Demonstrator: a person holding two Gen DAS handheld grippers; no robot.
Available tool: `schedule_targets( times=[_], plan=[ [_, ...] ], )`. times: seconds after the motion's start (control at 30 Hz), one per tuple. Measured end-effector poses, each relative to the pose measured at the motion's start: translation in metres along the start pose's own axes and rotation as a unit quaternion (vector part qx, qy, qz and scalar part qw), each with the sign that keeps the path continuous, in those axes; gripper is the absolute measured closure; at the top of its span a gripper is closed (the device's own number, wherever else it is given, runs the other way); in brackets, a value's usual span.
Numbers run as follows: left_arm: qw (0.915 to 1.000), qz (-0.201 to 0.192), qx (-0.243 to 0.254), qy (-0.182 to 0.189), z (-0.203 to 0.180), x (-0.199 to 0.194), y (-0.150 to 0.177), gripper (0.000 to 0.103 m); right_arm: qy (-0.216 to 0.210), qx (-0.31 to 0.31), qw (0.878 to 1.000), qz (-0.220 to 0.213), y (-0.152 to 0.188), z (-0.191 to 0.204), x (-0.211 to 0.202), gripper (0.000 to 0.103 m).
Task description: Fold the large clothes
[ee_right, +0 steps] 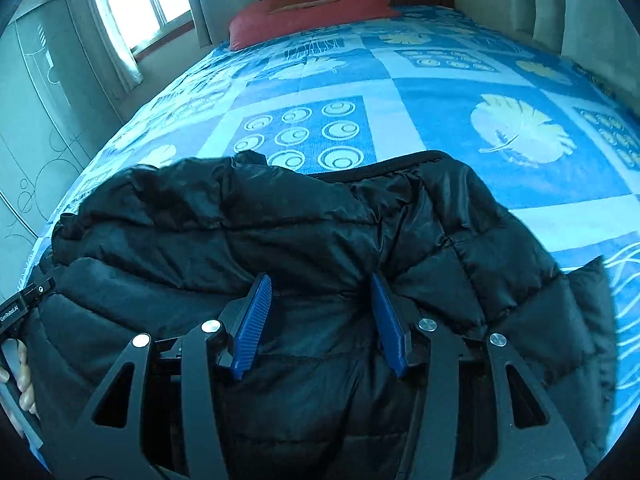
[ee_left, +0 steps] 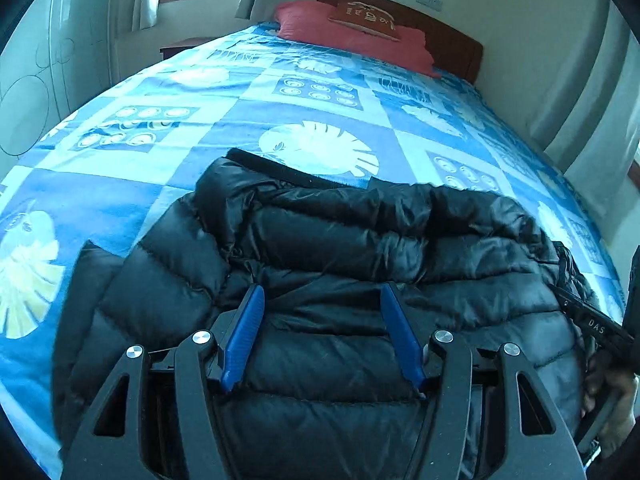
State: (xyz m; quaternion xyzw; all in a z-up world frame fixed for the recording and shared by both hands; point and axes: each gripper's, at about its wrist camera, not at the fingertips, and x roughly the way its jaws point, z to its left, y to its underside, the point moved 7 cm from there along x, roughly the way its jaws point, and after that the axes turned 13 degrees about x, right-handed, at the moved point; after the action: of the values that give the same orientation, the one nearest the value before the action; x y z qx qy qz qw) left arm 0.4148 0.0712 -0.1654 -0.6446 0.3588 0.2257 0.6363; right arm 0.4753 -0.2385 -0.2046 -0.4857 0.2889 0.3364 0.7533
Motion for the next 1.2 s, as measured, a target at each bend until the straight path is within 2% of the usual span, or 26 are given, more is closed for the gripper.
schedule_targets(
  times=[0.07, 0.17, 0.3, 0.37, 0.4, 0.43, 0.5, 0.63, 0.67, 0.73, 0.77, 0.83, 0.87, 0.9, 0.97, 1.0, 1.03, 1.07, 1.13, 1.2],
  plan=[
    [0.9998, -0.013, -0.008, 0.014, 0.003, -0.027, 0.007, 0.042, -0.007, 0.001, 1.0, -0.008, 0.005, -0.007, -0.03, 0.052],
    [0.9996, -0.024, -0.017, 0.005, 0.015, -0.063, 0.027, 0.042, 0.004, 0.01, 1.0, -0.027, 0.022, -0.03, -0.072, 0.046],
    [0.9964, -0.026, -0.081, 0.001, 0.047, -0.106, 0.074, 0.042, 0.035, 0.034, 0.998, -0.039, 0.055, -0.074, -0.113, 0.044],
    [0.9946, -0.028, -0.098, -0.018, 0.058, -0.122, 0.092, 0.042, 0.045, 0.056, 0.996, -0.044, 0.069, -0.095, -0.13, 0.044],
    [0.9927, -0.026, -0.11, -0.04, 0.066, -0.133, 0.105, 0.041, 0.053, 0.072, 0.995, -0.046, 0.076, -0.108, -0.138, 0.043],
    [0.991, -0.025, -0.122, -0.05, 0.071, -0.14, 0.114, 0.035, 0.057, 0.085, 0.994, -0.047, 0.082, -0.118, -0.144, 0.043],
    [0.9852, -0.026, -0.164, -0.042, 0.078, -0.152, 0.136, 0.034, 0.055, 0.112, 0.991, -0.044, 0.095, -0.134, -0.15, 0.042],
    [0.9782, -0.001, -0.207, 0.022, 0.065, -0.152, 0.165, 0.031, 0.015, 0.16, 0.987, -0.015, 0.119, -0.145, -0.146, 0.041],
    [0.9789, -0.003, -0.203, 0.021, 0.061, -0.152, 0.168, 0.027, 0.003, 0.174, 0.985, -0.012, 0.123, -0.146, -0.143, 0.04],
    [0.9811, -0.015, -0.192, 0.015, 0.055, -0.153, 0.167, 0.022, -0.01, 0.19, 0.982, -0.005, 0.126, -0.145, -0.136, 0.033],
    [0.9795, -0.022, -0.2, 0.015, 0.055, -0.152, 0.164, 0.018, -0.018, 0.203, 0.979, 0.001, 0.129, -0.146, -0.131, 0.033],
    [0.9733, -0.031, -0.227, 0.015, 0.059, -0.145, 0.161, 0.018, -0.027, 0.22, 0.975, -0.001, 0.13, -0.146, -0.127, 0.031],
    [0.9704, -0.028, -0.239, 0.014, 0.062, -0.14, 0.162, 0.022, -0.024, 0.22, 0.975, -0.004, 0.131, -0.145, -0.126, 0.032],
    [0.9678, -0.025, -0.25, 0.01, 0.066, -0.135, 0.165, 0.032, -0.022, 0.215, 0.976, -0.006, 0.131, -0.143, -0.127, 0.036],
    [0.9603, -0.026, -0.277, 0.024, 0.069, -0.127, 0.17, 0.055, -0.034, 0.216, 0.976, -0.003, 0.134, -0.14, -0.127, 0.048],
    [0.9572, -0.036, -0.285, 0.034, 0.068, -0.128, 0.171, 0.06, -0.042, 0.219, 0.975, -0.001, 0.133, -0.139, -0.127, 0.057],
    [0.9585, -0.039, -0.28, 0.034, 0.066, -0.131, 0.171, 0.067, -0.052, 0.221, 0.974, 0.0, 0.133, -0.139, -0.128, 0.065],
    [0.9639, -0.045, -0.261, 0.03, 0.061, -0.135, 0.168, 0.075, -0.061, 0.22, 0.974, -0.001, 0.133, -0.137, -0.131, 0.069],
    [0.9699, -0.051, -0.237, 0.022, 0.054, -0.143, 0.163, 0.08, -0.065, 0.215, 0.974, -0.005, 0.132, -0.135, -0.137, 0.077],
    [0.9706, -0.057, -0.232, 0.028, 0.052, -0.153, 0.161, 0.083, -0.065, 0.209, 0.976, -0.009, 0.133, -0.132, -0.144, 0.08]
  ],
)
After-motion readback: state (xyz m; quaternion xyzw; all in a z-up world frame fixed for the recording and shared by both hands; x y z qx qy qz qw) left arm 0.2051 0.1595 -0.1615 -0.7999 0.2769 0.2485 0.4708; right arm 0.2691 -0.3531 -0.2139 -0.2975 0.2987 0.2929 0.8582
